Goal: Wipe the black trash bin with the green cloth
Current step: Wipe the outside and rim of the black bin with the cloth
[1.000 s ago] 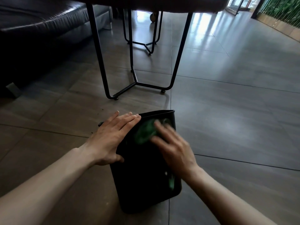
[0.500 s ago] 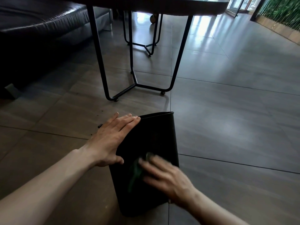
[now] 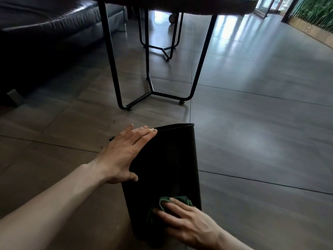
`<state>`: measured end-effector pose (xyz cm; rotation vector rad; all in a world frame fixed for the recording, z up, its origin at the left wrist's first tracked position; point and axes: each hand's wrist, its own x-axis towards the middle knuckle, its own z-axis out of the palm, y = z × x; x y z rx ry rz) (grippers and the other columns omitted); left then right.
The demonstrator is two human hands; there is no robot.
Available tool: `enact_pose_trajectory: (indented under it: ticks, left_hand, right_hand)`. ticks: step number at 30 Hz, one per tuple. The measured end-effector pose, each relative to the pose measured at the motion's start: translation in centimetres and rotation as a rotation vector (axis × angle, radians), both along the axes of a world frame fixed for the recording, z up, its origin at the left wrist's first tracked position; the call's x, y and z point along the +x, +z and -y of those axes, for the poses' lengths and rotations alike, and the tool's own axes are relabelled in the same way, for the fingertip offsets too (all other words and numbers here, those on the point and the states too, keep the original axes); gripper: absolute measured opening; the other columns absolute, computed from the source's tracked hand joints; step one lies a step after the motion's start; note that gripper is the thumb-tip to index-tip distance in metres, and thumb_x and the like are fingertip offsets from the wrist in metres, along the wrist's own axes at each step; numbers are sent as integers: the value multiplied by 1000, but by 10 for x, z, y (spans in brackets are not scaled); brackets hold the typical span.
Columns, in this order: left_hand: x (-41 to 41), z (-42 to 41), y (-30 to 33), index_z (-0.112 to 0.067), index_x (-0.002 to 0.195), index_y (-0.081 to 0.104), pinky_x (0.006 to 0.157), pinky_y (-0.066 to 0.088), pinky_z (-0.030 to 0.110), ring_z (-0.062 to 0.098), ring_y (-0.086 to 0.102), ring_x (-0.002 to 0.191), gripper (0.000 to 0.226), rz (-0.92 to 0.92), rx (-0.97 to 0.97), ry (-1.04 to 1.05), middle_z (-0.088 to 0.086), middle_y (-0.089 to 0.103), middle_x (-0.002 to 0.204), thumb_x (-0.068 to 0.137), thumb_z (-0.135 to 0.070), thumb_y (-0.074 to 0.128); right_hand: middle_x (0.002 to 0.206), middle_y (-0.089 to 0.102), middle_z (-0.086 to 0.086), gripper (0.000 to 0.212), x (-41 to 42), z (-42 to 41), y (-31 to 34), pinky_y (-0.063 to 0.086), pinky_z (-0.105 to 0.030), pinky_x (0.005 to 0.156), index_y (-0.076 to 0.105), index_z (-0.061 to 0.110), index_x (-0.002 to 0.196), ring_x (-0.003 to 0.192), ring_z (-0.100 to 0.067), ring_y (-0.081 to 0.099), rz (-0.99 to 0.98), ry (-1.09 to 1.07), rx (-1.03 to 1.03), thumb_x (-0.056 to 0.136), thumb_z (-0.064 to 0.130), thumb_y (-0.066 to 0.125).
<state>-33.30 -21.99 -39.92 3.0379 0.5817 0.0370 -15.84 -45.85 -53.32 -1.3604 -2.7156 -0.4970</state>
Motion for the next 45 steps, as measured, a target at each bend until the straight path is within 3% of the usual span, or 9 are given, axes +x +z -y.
enact_pose_trajectory:
  ticks: [5,9,18,25,27,31,36,41,45]
  left_hand:
    - [2,-1,1,-28,159,-4,127,-3,36,10,2,155,140,13,4,-4,-9,10,167,54,-59,84]
    - [-1,1,2,-27,160,-3,126,-5,34,10,2,155,144,1,-10,16,-8,11,167,50,-59,85]
    - [1,5,3,-26,159,-5,127,3,40,10,-1,155,144,-14,27,-21,-11,5,167,53,-61,85]
    - [0,6,4,-24,160,-2,127,0,39,11,0,155,138,-11,18,-30,-10,8,167,54,-58,80]
    - [-1,5,4,-25,160,-2,127,-3,37,10,0,155,138,-6,5,-19,-10,9,167,53,-57,79]
    - [0,4,0,-26,160,0,127,-1,37,10,3,155,133,31,15,-28,-10,11,166,58,-54,80]
    - [-1,5,0,-27,159,-6,127,0,38,9,-4,155,143,3,19,-41,-12,3,167,52,-61,83]
    - [-1,5,1,-27,160,-3,127,1,38,9,1,155,143,6,12,-28,-10,8,167,51,-59,84]
    - [-4,6,1,-28,159,-5,127,3,39,10,2,155,144,-4,2,-15,-10,8,167,51,-61,83]
  right_hand:
    - [155,48,-14,20,29,-55,57,52,-48,106,74,19,113,132,-40,56,-387,-317,105,96,11,68]
    - [161,42,-9,32,27,-89,78,49,-48,109,70,21,128,141,-43,46,-587,-622,216,97,13,68]
    - [156,49,-3,13,7,0,-6,37,-47,120,60,32,106,134,-31,55,-36,-85,12,104,20,56]
    - [158,46,-5,34,25,-87,87,54,-49,100,71,21,124,141,-39,48,-685,-722,284,93,6,70]
    - [158,46,-8,32,20,-94,87,54,-52,101,71,18,122,139,-41,48,-634,-708,286,92,6,71]
    - [152,52,-15,14,10,-41,31,48,-56,107,69,22,107,130,-42,57,-298,-282,173,98,17,60]
    - [144,58,-2,15,12,-2,3,34,-50,120,61,33,104,131,-32,58,85,-33,48,106,21,50]
    - [153,52,-13,26,39,-60,70,55,-53,99,72,20,114,133,-42,55,-388,-448,193,90,12,74]
    - [156,48,-13,31,29,-86,88,57,-54,95,71,18,124,135,-45,51,-570,-690,296,94,10,63]
